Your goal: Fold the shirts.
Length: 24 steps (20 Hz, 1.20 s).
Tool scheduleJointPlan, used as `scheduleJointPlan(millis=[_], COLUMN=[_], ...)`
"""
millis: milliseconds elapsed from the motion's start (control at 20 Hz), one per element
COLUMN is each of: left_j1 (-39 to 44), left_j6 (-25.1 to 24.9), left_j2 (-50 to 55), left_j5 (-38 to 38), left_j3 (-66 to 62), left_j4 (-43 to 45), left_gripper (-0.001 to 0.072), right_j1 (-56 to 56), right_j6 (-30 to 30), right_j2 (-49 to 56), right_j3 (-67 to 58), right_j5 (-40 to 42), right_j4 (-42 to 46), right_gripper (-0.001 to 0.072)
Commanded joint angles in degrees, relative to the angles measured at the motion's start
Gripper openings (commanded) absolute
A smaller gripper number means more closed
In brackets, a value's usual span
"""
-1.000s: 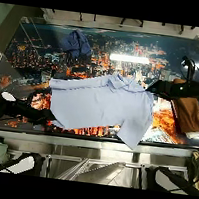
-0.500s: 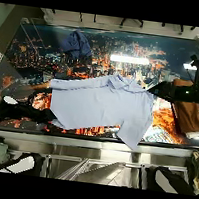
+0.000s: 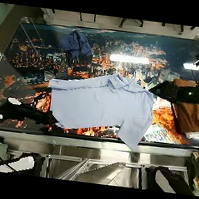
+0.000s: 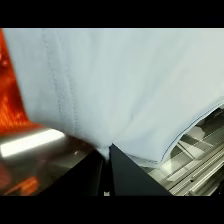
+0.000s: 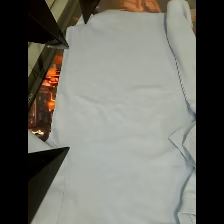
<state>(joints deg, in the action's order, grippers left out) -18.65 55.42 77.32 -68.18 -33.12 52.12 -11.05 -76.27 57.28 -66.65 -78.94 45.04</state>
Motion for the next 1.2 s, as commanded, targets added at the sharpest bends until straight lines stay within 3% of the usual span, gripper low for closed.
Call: scheduleJointPlan(millis=[0,200,400,700,1000,1150], left_j1=[-0.1,-0.1,-0.1,-0.1,-0.1,-0.1], left_j6=[2.9,17.9,27.6,28.5,27.4,27.4], left_j2=[-6.8,-21.0,-31.5,-37.9,-38.5,-38.5], left_j5=[-3.0,-5.6,-7.5,-9.0,-9.2,-9.3], left_j3=[-0.1,-0.1,-0.1,-0.1,-0.2,-0.2], left_j4=[-0.5,7.3,13.4,14.3,14.2,14.2], left_gripper=[0.0013,0.0013,0.0013,0.0013,0.0013,0.0013], right_j1=[0.0,-1.4,-9.5,-14.6,-13.9,-9.2], right_j6=[-0.2,-1.7,-1.2,4.6,16.8,18.0], right_j2=[-0.2,-1.3,-1.8,0.5,14.0,18.6], right_j3=[0.0,3.6,16.7,35.8,37.4,37.4], right_j5=[-0.9,-2.8,-0.8,12.3,18.9,21.8], right_j4=[3.1,18.2,17.2,11.4,-8.2,-13.2], right_gripper=[0.0694,0.0693,0.0693,0.0693,0.0693,0.0692])
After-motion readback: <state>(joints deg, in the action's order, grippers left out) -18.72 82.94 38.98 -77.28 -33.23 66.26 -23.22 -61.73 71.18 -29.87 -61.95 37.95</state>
